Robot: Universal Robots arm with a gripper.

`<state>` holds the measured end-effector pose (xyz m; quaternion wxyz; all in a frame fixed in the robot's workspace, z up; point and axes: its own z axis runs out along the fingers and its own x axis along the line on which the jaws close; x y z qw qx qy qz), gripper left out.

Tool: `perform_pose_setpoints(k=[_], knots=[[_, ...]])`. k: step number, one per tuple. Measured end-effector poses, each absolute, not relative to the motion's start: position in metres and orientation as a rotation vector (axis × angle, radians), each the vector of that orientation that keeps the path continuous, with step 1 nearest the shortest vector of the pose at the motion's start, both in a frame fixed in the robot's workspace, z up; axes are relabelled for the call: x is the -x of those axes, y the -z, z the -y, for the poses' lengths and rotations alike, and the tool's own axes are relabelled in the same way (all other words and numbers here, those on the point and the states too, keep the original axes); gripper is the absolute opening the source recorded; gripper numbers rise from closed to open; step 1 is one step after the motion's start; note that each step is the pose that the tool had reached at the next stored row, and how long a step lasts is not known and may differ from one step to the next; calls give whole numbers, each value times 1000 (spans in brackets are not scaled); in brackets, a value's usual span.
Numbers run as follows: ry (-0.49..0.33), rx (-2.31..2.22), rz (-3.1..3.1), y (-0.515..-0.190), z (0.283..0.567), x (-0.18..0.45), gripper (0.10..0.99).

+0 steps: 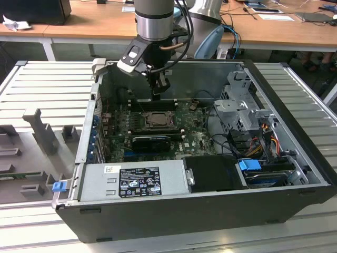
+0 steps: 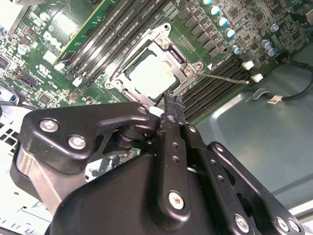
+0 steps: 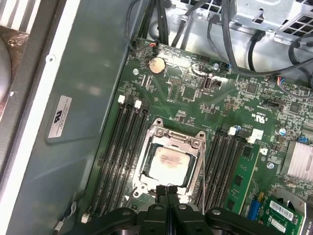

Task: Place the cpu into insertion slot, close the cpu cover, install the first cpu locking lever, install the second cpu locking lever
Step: 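Install the first cpu locking lever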

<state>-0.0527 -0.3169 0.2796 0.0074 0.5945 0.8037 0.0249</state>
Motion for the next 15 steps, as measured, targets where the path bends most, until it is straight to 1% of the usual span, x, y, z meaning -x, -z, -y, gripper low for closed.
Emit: perform_pose_setpoints(k=[15], knots=[[-77,-1700,-2626,-280,317,53,106]])
